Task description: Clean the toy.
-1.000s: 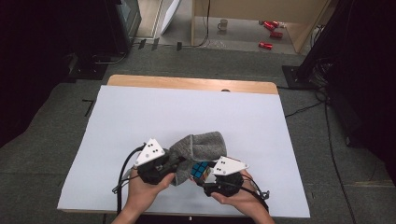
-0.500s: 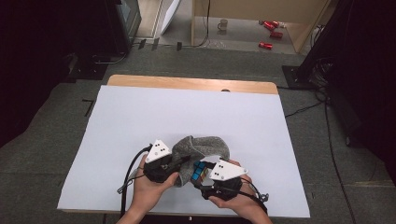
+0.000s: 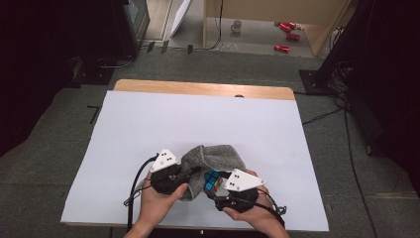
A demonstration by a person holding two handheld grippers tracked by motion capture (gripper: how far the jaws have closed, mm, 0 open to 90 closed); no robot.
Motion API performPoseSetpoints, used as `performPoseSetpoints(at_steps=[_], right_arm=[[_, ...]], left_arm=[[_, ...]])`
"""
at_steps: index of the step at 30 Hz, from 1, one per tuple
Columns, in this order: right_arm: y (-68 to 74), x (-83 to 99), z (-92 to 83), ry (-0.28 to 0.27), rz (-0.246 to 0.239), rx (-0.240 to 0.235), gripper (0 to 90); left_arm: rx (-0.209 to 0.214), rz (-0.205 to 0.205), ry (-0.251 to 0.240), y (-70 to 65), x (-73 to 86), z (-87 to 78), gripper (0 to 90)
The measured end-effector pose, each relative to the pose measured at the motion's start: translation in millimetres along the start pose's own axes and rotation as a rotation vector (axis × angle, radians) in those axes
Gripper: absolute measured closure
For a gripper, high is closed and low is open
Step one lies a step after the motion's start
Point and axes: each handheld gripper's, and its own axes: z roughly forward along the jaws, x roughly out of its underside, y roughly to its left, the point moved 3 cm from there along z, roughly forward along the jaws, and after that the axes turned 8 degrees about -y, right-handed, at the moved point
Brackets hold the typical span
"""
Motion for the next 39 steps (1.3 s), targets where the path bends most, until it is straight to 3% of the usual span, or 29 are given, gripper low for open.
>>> performPoseSetpoints(at_steps=[3, 4, 5, 7, 8, 10, 12, 15, 16, 17, 18, 20, 22, 24, 27, 33, 37, 39], right_arm=[[-0.2, -0.3, 0.9, 0.001, 0.005, -0.006, 35.2], [0.1, -0.3, 1.7, 0.003, 0.002, -0.006, 35.2], [0.7, -0.3, 2.3, 0.004, 0.005, -0.007, 35.2], [0.5, -0.8, 2.4, 0.003, 0.005, -0.005, 35.2], [0.0, -1.0, 1.3, 0.003, 0.006, -0.005, 35.2], [-1.5, -1.1, -0.9, 0.001, 0.008, -0.007, 35.2], [-3.7, -1.4, -3.3, -0.007, 0.014, -0.002, 35.2], [-6.9, -4.8, -8.0, -0.031, 0.029, 0.001, 35.2], [-7.4, -5.8, -9.0, -0.039, 0.032, 0.0, 35.2], [-7.7, -7.0, -10.3, -0.047, 0.036, -0.003, 35.2], [-7.5, -8.2, -11.3, -0.057, 0.037, -0.01, 35.2], [-6.3, -8.7, -11.0, -0.06, 0.038, -0.01, 35.2], [-4.6, -8.1, -9.1, -0.054, 0.027, -0.009, 35.2], [-4.3, -8.1, -9.2, -0.053, 0.028, -0.01, 35.2], [-6.3, -9.6, -13.3, -0.069, 0.035, -0.013, 35.2], [-11.3, -14.4, -20.8, -0.102, 0.046, 0.008, 35.2], [-16.1, -10.5, -20.6, -0.077, 0.051, 0.005, 35.2], [-15.0, -6.0, -17.1, -0.058, 0.05, -0.007, 35.2]], left_arm=[[0.022, -0.011, -0.011, -0.2, 0.3, -0.6, 81.8], [0.067, 0.016, -0.027, -8.5, -0.6, -0.6, 81.5], [0.075, 0.043, -0.025, -13.2, -0.6, 0.0, 81.1], [0.055, 0.092, -0.023, -17.4, -0.1, 1.2, 81.0], [0.03, 0.096, -0.014, -15.3, -0.1, 1.7, 81.1], [-0.001, 0.071, -0.008, -6.5, -0.2, 1.3, 81.5], [-0.035, 0.018, -0.012, 8.5, 1.0, -0.3, 81.9], [-0.032, -0.047, -0.019, 23.2, 5.2, -0.9, 82.1], [-0.02, -0.077, -0.019, 26.8, 7.5, 0.3, 82.1], [0.016, -0.121, -0.024, 29.3, 10.7, 2.3, 82.1], [0.044, -0.14, -0.03, 29.4, 12.5, 3.5, 82.1], [0.124, -0.157, -0.038, 24.8, 15.8, 7.0, 82.0], [0.179, -0.139, -0.035, 16.5, 17.8, 10.1, 82.0], [0.174, -0.107, -0.008, 13.7, 20.8, 12.7, 82.2], [0.186, -0.109, 0.037, 15.4, 26.1, 16.0, 82.3], [0.24, -0.139, 0.03, 21.3, 23.8, 11.5, 82.3], [0.317, -0.217, -0.037, 28.9, 16.6, 2.0, 82.3], [0.39, -0.266, -0.074, 31.0, 13.4, -2.4, 82.2]])
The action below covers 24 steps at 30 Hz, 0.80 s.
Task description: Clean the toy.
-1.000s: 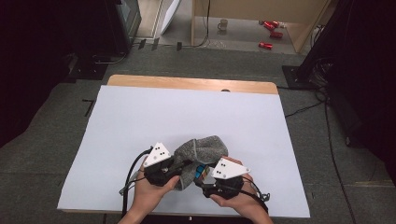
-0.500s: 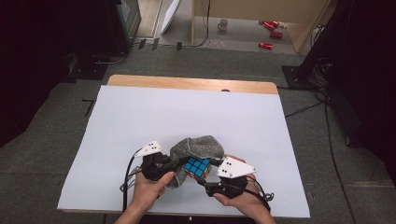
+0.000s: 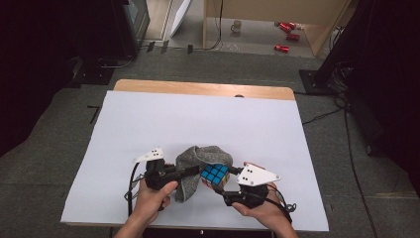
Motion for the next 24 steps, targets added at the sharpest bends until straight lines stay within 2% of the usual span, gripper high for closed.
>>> performPoseSetpoints(at_steps=[3, 5, 6, 9, 11, 13, 18, 19, 20, 22, 23, 24], right_arm=[[2.8, 1.1, 2.3, -0.019, 0.015, -0.039, 35.2], [3.3, -1.9, 0.3, -0.045, 0.023, -0.055, 35.2], [3.0, -3.5, -1.1, -0.06, 0.028, -0.061, 35.2], [1.4, -6.3, -5.1, -0.084, 0.033, -0.055, 35.2], [-0.4, -7.0, -7.0, -0.092, 0.036, -0.044, 35.2], [-1.2, -7.1, -7.5, -0.094, 0.039, -0.043, 35.2], [-1.4, -4.2, -5.6, -0.067, 0.035, -0.053, 35.2], [-1.1, -2.4, -4.2, -0.05, 0.032, -0.062, 35.2], [-0.7, -2.0, -4.0, -0.044, 0.033, -0.066, 35.2], [0.4, -1.4, -2.7, -0.036, 0.03, -0.079, 35.2], [1.0, -1.4, -2.2, -0.035, 0.029, -0.079, 35.2], [1.3, -1.7, -2.2, -0.035, 0.026, -0.078, 35.2]], left_arm=[[0.112, -0.071, -0.025, 1.1, -2.8, -3.9, 82.2], [0.151, -0.095, -0.019, 3.4, -2.3, -4.5, 82.1], [0.157, -0.102, -0.001, 4.5, -1.5, -4.3, 82.1], [0.122, -0.063, 0.094, 8.0, 4.4, -1.7, 82.2], [0.077, 0.0, 0.168, 7.8, 10.9, 1.4, 82.1], [0.062, 0.042, 0.203, 6.8, 14.5, 3.3, 82.0], [0.088, 0.038, 0.162, 5.4, 9.8, -0.3, 81.6], [0.095, 0.028, 0.125, 6.5, 5.8, -4.5, 81.6], [0.107, 0.02, 0.114, 6.2, 5.4, -5.1, 81.6], [0.121, 0.024, 0.114, 5.5, 5.8, -5.2, 81.5], [0.137, 0.039, 0.128, 2.9, 8.4, -2.9, 81.5], [0.133, 0.047, 0.14, 2.6, 9.4, -2.1, 81.4]])
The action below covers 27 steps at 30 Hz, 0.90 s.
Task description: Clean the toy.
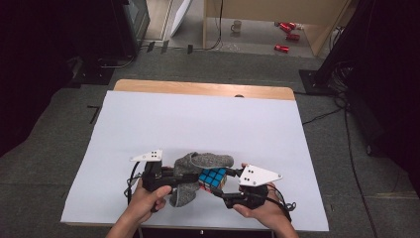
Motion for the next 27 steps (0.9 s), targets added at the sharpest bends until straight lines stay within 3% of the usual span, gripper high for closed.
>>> performPoseSetpoints(at_steps=[3, 5, 10, 13, 16, 17, 19, 23, 25, 27], right_arm=[[-0.4, -1.8, -2.3, -0.011, 0.004, 0.007, 35.2], [-1.7, -4.3, -4.6, -0.026, 0.009, 0.009, 35.2], [-0.9, -1.4, -1.6, -0.004, -0.003, 0.014, 35.2], [-0.1, 1.5, 2.0, 0.013, -0.004, 0.018, 35.2], [-0.5, 0.4, 1.4, 0.006, 0.001, 0.018, 35.2], [-2.0, -2.4, -1.2, -0.013, 0.008, 0.025, 35.2], [-3.1, -4.5, -3.5, -0.025, 0.015, 0.027, 35.2], [-4.6, -7.2, -6.3, -0.048, 0.019, 0.046, 35.2], [-4.6, -8.6, -6.9, -0.064, 0.023, 0.052, 35.2], [-3.8, -9.3, -6.5, -0.075, 0.026, 0.054, 35.2]], left_arm=[[-0.059, 0.02, 0.079, 4.0, 5.2, 4.8, 81.4], [-0.091, 0.035, 0.099, 5.3, 8.1, 7.1, 81.2], [-0.064, 0.012, -0.004, 0.8, -0.3, 1.0, 79.9], [-0.014, -0.001, -0.044, -1.9, -2.9, -3.1, 80.1], [-0.028, 0.001, -0.003, -0.9, -0.9, -1.1, 80.6], [-0.087, 0.011, 0.11, 4.1, 7.0, 6.7, 80.6], [-0.146, 0.029, 0.183, 8.0, 16.3, 14.4, 80.7], [-0.123, 0.004, 0.219, 8.5, 23.7, 22.7, 80.8], [-0.07, -0.025, 0.245, 4.7, 30.4, 32.1, 80.7], [-0.012, -0.082, 0.223, 3.0, 33.2, 36.8, 80.7]])
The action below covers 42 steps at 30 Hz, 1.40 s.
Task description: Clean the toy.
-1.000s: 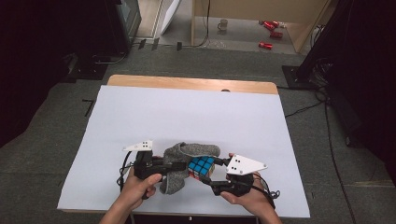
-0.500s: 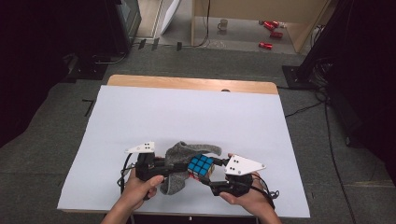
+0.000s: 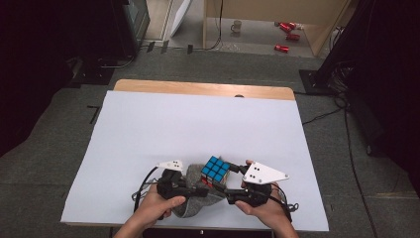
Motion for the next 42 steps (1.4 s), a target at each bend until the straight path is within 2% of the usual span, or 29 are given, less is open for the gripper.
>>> performPoseSetpoints(at_steps=[1, 3, 5, 6, 9, 11, 12, 14, 16, 19, 21, 22, 24, 25, 26, 28, 29, 31, 34, 37, 39, 41, 42], right_arm=[[0.6, 0.0, 0.7, -0.005, 0.0, 0.002, 35.2], [1.5, 0.5, 2.1, -0.018, 0.009, 0.013, 35.2], [1.2, 0.5, 2.7, -0.032, 0.021, 0.02, 35.2], [1.3, 0.4, 2.7, -0.036, 0.031, 0.019, 35.2], [2.2, 0.7, 4.2, -0.045, 0.053, 0.003, 35.2], [4.3, 2.4, 6.9, -0.036, 0.054, -0.005, 35.2], [5.4, 3.4, 8.3, -0.027, 0.054, -0.008, 35.2], [5.5, 4.4, 9.8, -0.028, 0.062, -0.006, 35.2], [3.0, 3.9, 8.8, -0.025, 0.064, -0.003, 35.2], [-0.5, 3.2, 4.8, -0.026, 0.074, 0.008, 35.2], [-1.8, 2.2, 3.0, -0.031, 0.077, 0.012, 35.2], [-1.9, 1.7, 2.5, -0.034, 0.082, 0.012, 35.2], [-1.9, 0.9, 2.9, -0.043, 0.088, 0.007, 35.2], [-0.7, 1.1, 3.9, -0.043, 0.091, 0.005, 35.2], [0.4, 1.6, 5.5, -0.039, 0.085, 0.004, 35.2], [2.3, 2.6, 7.6, -0.034, 0.08, 0.0, 35.2], [3.2, 3.2, 8.4, -0.03, 0.077, 0.0, 35.2], [4.1, 4.1, 8.9, -0.021, 0.075, 0.001, 35.2], [1.3, 3.8, 6.4, -0.024, 0.076, 0.01, 35.2], [-2.1, 2.7, 3.1, -0.034, 0.086, 0.019, 35.2], [-2.9, 1.6, 2.3, -0.038, 0.089, 0.02, 35.2], [-1.8, 1.6, 3.2, -0.036, 0.09, 0.015, 35.2], [-0.9, 2.0, 4.5, -0.035, 0.088, 0.012, 35.2]], left_arm=[[0.038, -0.024, -0.011, -1.5, 0.9, 3.5, 80.7], [0.051, -0.01, -0.014, -5.5, 1.9, 7.8, 80.7], [0.026, 0.062, -0.009, -11.1, 3.4, 11.5, 80.7], [0.004, 0.129, -0.018, -15.7, 4.5, 13.2, 80.7], [-0.031, 0.257, -0.049, -26.5, 4.8, 15.4, 80.9], [-0.046, 0.286, -0.087, -30.3, 2.8, 14.1, 81.0], [-0.049, 0.285, -0.104, -30.6, 1.3, 12.4, 81.1], [-0.087, 0.308, -0.117, -28.3, 0.7, 9.1, 81.3], [-0.121, 0.302, -0.147, -23.7, -0.8, 3.8, 81.3], [-0.159, 0.268, -0.204, -13.2, -4.6, -7.0, 81.3], [-0.156, 0.243, -0.227, -9.1, -5.7, -11.1, 81.3], [-0.14, 0.232, -0.237, -8.2, -5.6, -11.6, 81.3], [-0.111, 0.233, -0.233, -10.8, -3.3, -7.0, 81.3], [-0.111, 0.233, -0.233, -10.8, -3.3, -7.0, 81.3], [-0.1, 0.26, -0.201, -16.0, 0.5, 2.8, 81.2], [-0.086, 0.287, -0.17, -21.5, 3.8, 11.4, 81.1], [-0.085, 0.296, -0.164, -23.0, 4.4, 13.1, 81.0], [-0.108, 0.309, -0.175, -23.9, 3.2, 11.8, 81.0], [-0.163, 0.268, -0.222, -14.1, -2.2, -2.6, 81.2], [-0.183, 0.205, -0.278, -5.1, -6.0, -13.8, 81.3], [-0.174, 0.197, -0.273, -5.0, -5.7, -12.1, 81.3], [-0.156, 0.215, -0.243, -9.0, -2.7, -4.0, 81.3], [-0.156, 0.215, -0.243, -9.0, -2.7, -4.0, 81.2]])
